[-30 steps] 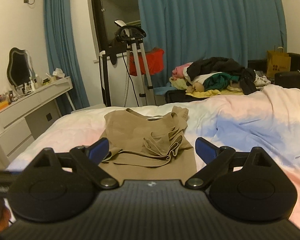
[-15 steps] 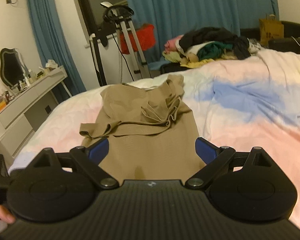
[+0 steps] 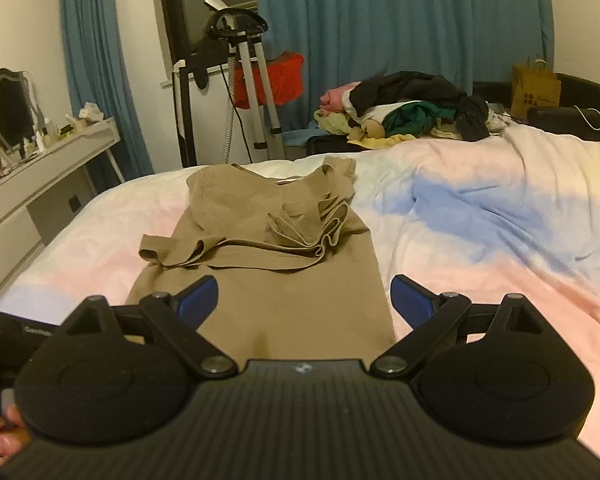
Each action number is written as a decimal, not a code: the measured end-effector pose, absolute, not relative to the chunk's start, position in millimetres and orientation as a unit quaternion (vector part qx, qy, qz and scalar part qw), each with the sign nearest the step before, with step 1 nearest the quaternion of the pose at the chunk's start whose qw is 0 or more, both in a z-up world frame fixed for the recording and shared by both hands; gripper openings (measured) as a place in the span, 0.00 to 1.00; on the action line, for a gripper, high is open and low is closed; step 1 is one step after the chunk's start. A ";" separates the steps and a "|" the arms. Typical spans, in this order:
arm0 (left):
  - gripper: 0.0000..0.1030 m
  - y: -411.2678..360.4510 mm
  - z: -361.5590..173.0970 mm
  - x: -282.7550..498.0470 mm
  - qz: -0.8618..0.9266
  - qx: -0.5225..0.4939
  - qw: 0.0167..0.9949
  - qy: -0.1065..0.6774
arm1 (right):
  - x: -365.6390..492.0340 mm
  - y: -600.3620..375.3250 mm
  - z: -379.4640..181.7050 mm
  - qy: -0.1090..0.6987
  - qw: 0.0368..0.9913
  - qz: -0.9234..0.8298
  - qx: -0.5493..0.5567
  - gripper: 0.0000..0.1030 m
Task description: Fold clothes
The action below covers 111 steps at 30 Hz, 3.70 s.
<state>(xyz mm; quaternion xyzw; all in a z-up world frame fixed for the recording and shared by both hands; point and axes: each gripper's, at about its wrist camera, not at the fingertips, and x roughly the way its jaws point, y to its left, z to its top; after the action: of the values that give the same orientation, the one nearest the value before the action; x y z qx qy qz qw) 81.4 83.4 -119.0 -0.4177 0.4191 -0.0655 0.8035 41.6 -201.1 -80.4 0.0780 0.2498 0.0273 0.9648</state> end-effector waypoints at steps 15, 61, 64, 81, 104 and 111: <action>0.28 88.7 -130.6 89.1 -0.065 -0.454 0.776 0.433 | 40.8 -206.3 -79.4 0.238 0.966 0.028 0.100 1.00; 0.05 72.3 2.1 -162.1 -0.133 -0.360 0.888 0.253 | -181.6 -260.7 -74.5 0.206 0.884 0.058 0.416 0.07; 0.05 71.0 9.8 -146.6 -0.137 -0.357 0.892 0.242 | -161.8 -265.6 -66.3 0.197 0.885 0.056 0.418 0.07; 0.07 43.6 -54.2 119.3 -0.064 -0.260 0.917 0.296 | 102.5 -263.5 -106.6 0.267 0.899 0.042 0.343 0.09; 0.73 -8.6 -84.5 125.1 -0.107 -0.049 0.938 0.327 | 124.5 -214.4 -136.7 0.323 0.937 0.068 0.116 0.51; 0.73 -20.3 -88.3 125.1 -0.096 -0.020 0.939 0.329 | 128.3 -205.3 -140.9 0.325 0.938 0.074 0.091 0.53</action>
<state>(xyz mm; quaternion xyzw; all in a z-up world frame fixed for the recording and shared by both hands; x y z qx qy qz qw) 125.1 -20.3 -88.3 -0.0205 0.3292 -0.0959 0.9392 128.3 -205.3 -140.9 0.0911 0.3251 0.0744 0.9383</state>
